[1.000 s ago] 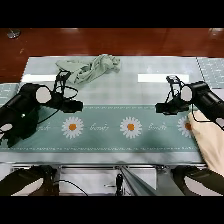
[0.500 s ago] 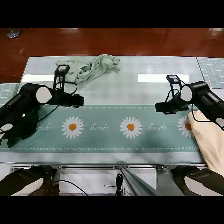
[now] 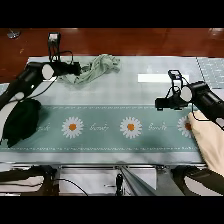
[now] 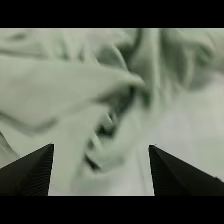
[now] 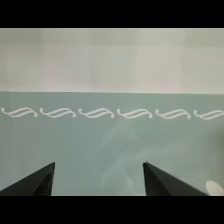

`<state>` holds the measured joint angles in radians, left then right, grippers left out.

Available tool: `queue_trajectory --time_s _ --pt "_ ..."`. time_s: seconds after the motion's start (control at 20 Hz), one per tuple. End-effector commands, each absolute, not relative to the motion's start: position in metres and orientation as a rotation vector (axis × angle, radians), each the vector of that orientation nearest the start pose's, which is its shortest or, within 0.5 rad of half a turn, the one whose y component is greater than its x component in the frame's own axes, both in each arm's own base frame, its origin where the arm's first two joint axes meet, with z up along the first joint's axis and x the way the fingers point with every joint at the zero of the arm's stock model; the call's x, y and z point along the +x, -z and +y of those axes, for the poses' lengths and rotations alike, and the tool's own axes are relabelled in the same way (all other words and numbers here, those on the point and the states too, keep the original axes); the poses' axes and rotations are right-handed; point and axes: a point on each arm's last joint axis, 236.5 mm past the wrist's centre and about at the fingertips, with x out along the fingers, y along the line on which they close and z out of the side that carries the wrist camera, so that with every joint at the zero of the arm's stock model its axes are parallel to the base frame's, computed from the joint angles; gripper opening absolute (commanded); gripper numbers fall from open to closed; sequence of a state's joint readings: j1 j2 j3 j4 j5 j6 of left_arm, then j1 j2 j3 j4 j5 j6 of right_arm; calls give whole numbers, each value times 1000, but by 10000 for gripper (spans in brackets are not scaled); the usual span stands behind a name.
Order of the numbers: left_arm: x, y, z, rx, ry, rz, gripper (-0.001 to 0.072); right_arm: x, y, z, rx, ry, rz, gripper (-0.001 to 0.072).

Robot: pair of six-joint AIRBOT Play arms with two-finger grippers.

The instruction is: Fold the shirts.

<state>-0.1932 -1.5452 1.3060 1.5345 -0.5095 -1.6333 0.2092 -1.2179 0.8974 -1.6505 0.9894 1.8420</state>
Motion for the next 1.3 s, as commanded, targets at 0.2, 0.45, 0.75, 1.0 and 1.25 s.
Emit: queue_trajectory --time_s 0.2,0.45,0.75,1.0,1.25 --pt "605 53 -80 77 136 1017 705 343 49 58 50 46 1293 632" --pt "581 90 -91 99 157 1218 697 351 47 59 54 41 1260 631" --pt "540 82 -109 92 209 1364 17 347 45 60 64 40 1271 630" --pt "563 -70 -160 -116 359 1006 16 343 -7 59 89 22 1148 631" --pt "529 -268 -180 -242 477 585 16 328 -82 56 130 -8 953 631"
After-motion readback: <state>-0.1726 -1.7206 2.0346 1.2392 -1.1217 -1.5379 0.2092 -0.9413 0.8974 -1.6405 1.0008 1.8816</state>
